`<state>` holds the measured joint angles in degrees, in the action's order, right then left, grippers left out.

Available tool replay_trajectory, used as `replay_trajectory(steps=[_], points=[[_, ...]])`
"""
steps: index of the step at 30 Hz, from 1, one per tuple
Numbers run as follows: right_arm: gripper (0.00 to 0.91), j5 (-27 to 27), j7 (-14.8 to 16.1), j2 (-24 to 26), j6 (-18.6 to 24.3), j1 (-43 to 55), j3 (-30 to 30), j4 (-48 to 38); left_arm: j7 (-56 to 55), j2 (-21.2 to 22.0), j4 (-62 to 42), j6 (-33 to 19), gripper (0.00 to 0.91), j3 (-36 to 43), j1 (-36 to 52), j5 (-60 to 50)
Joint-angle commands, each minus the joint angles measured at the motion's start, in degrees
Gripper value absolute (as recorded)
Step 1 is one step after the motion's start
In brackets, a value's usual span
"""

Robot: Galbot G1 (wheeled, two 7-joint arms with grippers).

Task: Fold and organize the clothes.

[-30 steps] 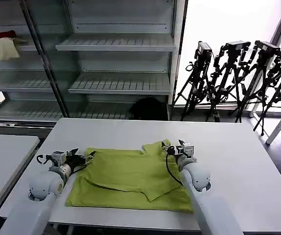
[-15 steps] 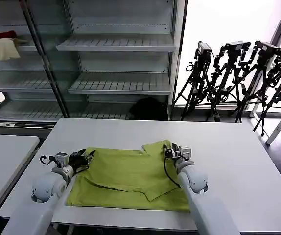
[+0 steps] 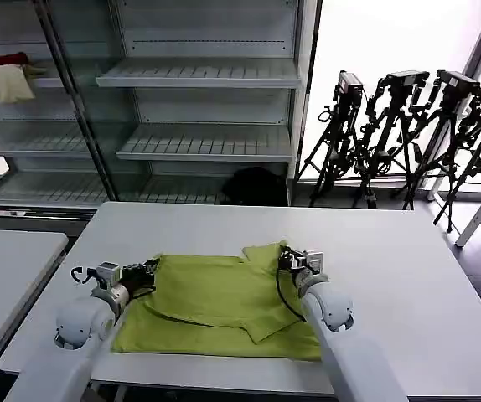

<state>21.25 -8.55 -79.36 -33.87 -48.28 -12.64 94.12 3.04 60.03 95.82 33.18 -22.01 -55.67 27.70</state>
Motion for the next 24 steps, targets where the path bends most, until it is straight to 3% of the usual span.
replay_trajectory(steps=[1, 11, 24], points=[[0.0, 6.3, -2.06, 1.31, -0.01, -1.7, 0.09, 7.96, -2.84, -0.44, 4.68, -0.18, 0.0, -3.69, -0.77, 7.92], [0.0, 9.11, -2.67, 4.78, -0.04, -13.99, -1.7, 21.88, -0.9, -0.58, 12.2, -0.18, 0.0, -8.53, -8.58, 12.02], [0.0, 5.02, 0.51, 5.7, 0.32, -30.82, -7.53, 31.74, 2.58, -0.53, 16.32, -1.82, 0.0, -16.33, -20.34, 12.76]])
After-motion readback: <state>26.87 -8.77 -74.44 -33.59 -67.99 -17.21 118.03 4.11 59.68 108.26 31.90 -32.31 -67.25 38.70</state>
